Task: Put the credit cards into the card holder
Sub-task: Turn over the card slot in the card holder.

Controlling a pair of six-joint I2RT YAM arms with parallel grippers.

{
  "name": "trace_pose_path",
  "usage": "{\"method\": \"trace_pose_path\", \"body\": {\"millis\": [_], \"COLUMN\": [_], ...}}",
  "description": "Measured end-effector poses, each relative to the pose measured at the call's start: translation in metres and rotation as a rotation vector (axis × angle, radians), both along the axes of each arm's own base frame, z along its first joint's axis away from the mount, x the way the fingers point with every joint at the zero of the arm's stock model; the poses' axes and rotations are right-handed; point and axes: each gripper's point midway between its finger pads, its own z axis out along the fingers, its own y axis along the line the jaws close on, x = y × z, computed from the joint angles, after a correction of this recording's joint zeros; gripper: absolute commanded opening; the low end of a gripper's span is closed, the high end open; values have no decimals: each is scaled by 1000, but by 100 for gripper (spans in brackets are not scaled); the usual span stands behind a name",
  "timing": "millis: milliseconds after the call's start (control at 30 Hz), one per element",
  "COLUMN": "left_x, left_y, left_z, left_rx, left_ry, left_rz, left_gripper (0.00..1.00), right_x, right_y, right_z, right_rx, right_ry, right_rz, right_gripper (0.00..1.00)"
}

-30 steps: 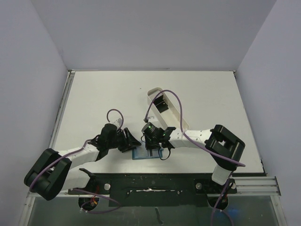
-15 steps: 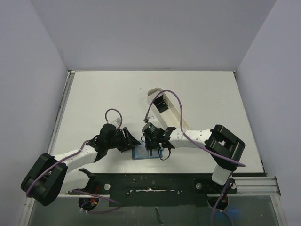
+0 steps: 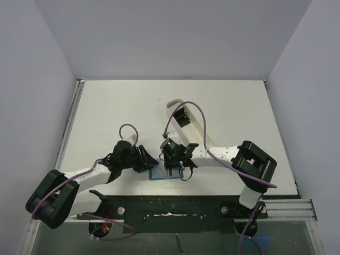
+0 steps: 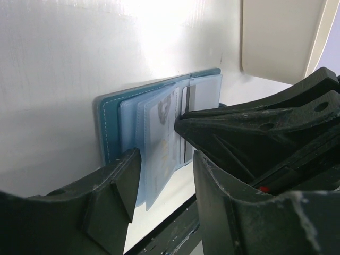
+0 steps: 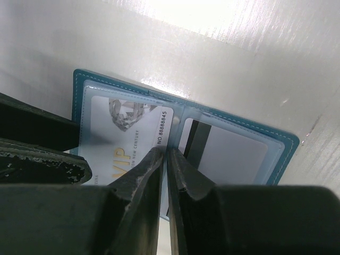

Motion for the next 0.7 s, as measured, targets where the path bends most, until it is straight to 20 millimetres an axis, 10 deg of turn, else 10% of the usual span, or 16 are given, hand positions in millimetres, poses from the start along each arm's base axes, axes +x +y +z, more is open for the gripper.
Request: {"method": "trace_pose_path", "body": {"millis": [700], "left_x": [1], "left_y": [-14], "left_z": [22], "left_rx": [-59], "left_ry": [-30], "left_rz": [-35], "left_gripper": [35], "right_x": [11], "right_y": [-22], "right_z": [43], "right_rx": [40], "right_ry": [-145], "right_rz": [-71], "right_gripper": [31]}}
